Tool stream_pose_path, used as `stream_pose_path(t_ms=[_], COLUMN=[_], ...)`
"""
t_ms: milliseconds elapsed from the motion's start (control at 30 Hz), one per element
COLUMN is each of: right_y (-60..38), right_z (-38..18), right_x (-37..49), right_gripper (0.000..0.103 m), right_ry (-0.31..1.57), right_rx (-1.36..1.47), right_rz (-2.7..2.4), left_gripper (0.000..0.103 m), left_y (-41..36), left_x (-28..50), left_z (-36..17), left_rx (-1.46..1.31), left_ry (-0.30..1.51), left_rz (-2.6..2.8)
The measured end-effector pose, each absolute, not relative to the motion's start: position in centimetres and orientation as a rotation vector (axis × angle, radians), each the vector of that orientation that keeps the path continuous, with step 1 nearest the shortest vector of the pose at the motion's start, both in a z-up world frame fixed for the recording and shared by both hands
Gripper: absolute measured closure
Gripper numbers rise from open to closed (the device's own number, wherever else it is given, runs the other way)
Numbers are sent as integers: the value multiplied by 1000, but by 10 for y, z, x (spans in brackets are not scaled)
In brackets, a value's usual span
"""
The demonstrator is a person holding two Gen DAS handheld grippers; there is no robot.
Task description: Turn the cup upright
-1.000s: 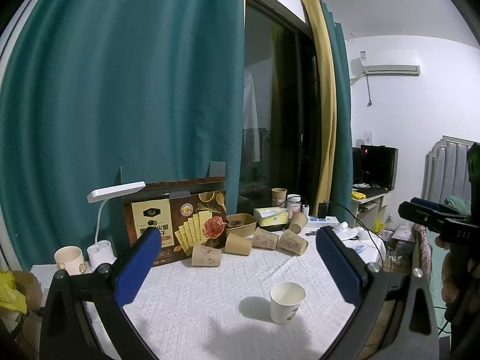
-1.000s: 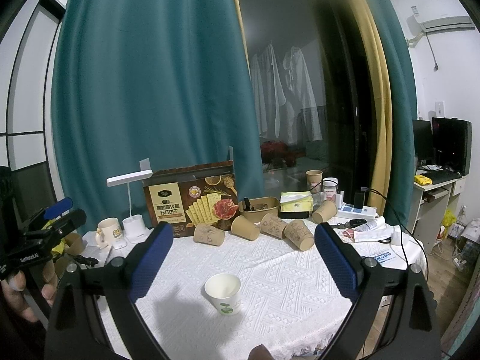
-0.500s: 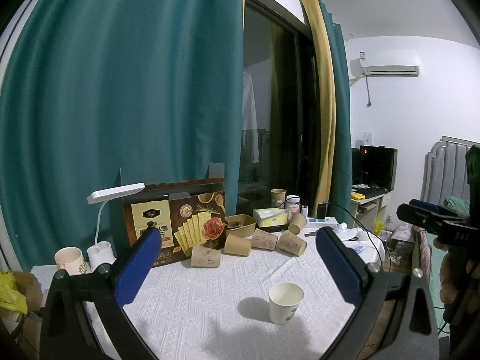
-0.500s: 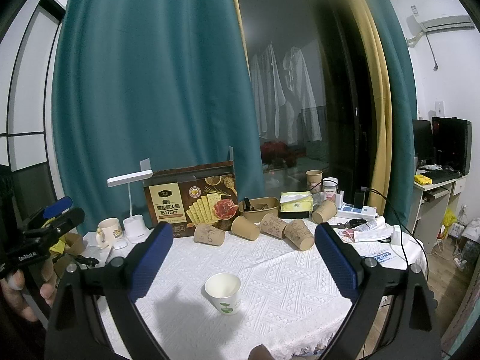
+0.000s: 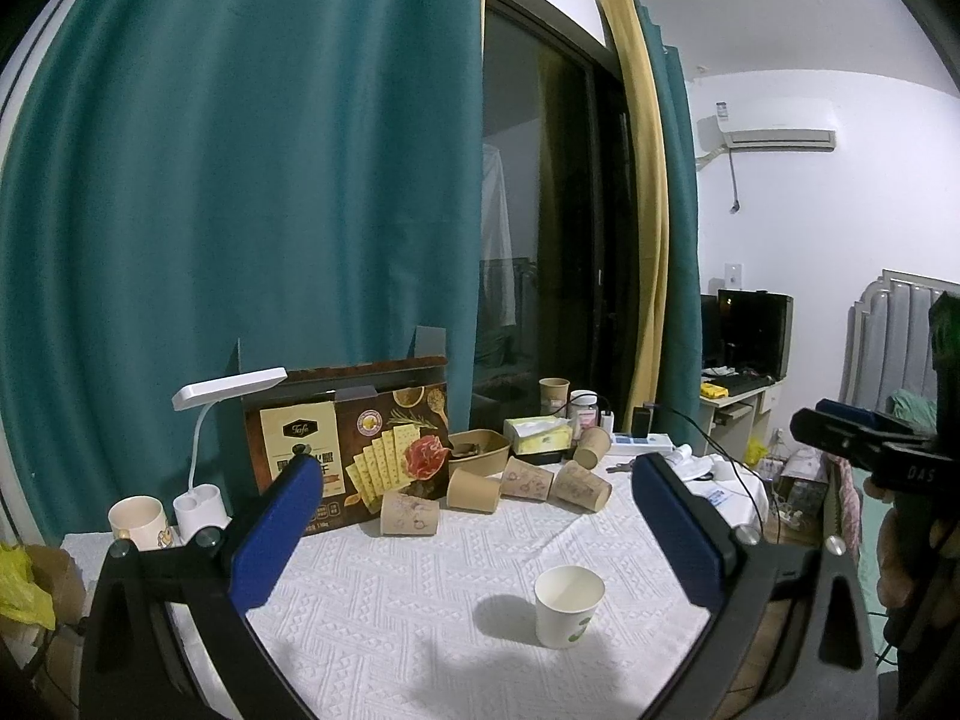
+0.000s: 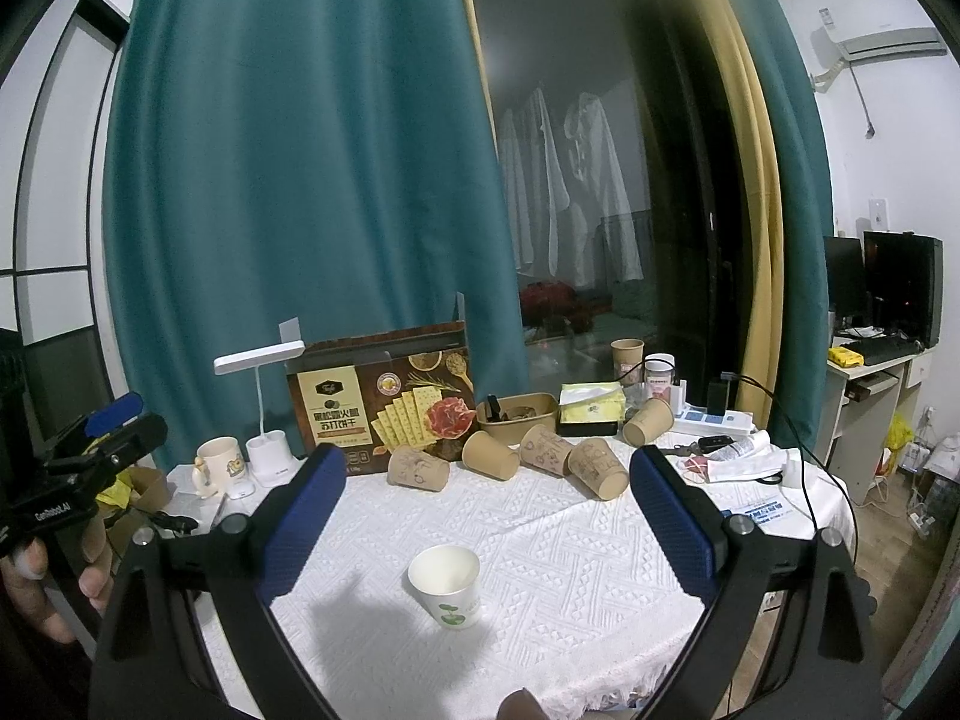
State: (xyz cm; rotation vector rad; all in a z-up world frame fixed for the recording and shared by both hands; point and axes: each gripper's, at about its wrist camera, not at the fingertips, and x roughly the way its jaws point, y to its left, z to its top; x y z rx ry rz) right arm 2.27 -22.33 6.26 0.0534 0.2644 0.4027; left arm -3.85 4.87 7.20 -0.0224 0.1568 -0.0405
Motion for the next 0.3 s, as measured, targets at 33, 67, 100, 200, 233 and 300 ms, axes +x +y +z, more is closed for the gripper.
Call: stream_pose_path(t_ms=[33, 67, 100, 200, 233, 300], right_y=[-223, -224, -224, -224, -224, -224], right_z=[62, 63, 63, 63, 62, 62], right_x=[23, 22, 22, 23, 23, 22], right_gripper=[9, 9, 9, 9, 9, 9], right_ry=[265, 265, 264, 264, 264, 264], right_rx=[53, 51, 52, 53, 54, 53], right_rz=[402, 402, 402, 402, 402, 402], left_gripper=[0, 0, 0, 0, 0, 0], left_y=[49, 48, 49, 47, 47, 46], left_x=[-38, -38, -39, -39, -38, -37], left_z=[72, 72, 72, 72, 74, 74], left_rx=[-24, -23, -24, -21, -19, -15], left_ry=[156, 157, 158, 157, 158, 161], left_rz=[-39, -40, -41, -45, -47, -50])
